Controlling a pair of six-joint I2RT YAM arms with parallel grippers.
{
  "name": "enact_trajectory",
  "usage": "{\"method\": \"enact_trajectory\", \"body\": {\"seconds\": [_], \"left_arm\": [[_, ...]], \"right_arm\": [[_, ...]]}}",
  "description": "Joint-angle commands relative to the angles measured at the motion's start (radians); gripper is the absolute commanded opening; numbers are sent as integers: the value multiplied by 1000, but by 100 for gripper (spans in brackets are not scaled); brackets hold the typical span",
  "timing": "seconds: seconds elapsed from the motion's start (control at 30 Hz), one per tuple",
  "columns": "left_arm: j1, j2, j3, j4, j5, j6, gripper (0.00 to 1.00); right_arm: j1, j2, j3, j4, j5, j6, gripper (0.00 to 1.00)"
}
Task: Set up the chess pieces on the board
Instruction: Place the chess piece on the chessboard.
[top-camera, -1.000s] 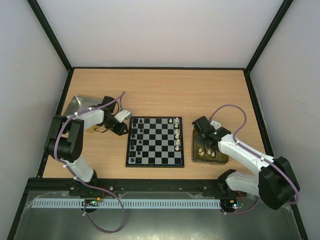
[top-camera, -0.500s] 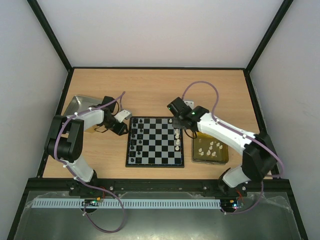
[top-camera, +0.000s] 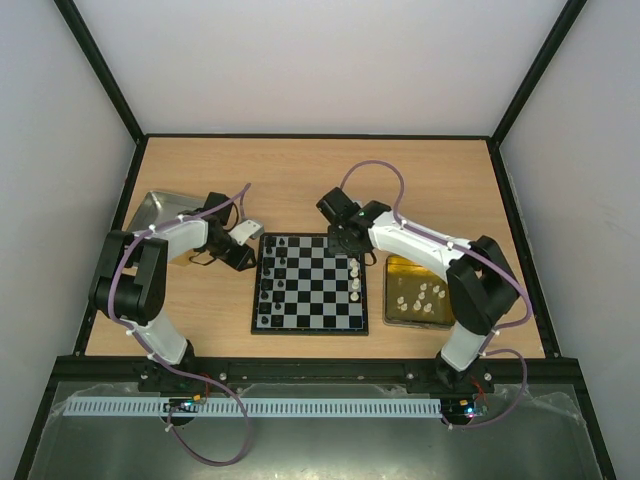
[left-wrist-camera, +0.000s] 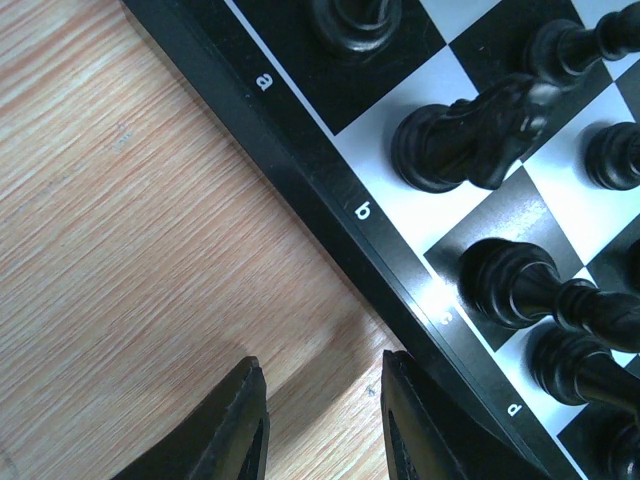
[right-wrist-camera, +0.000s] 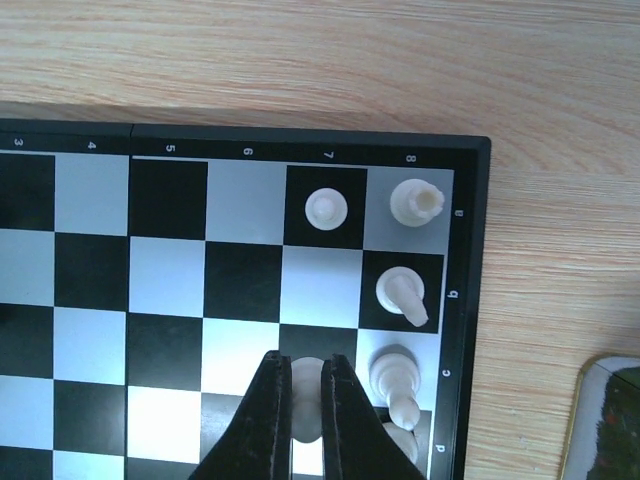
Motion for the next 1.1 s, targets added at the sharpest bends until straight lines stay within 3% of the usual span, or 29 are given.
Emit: {"method": "enact_trajectory", "body": {"seconds": [0.0,1.07], "left_arm": [[-12,47,-37,-25,-50,-7,33],[-3,43,-43,-17,-50,-9,33]], "right_arm": [[4,33,16,20,-25,-43,2],[-28,155,28,73,16,-55,6]]}}
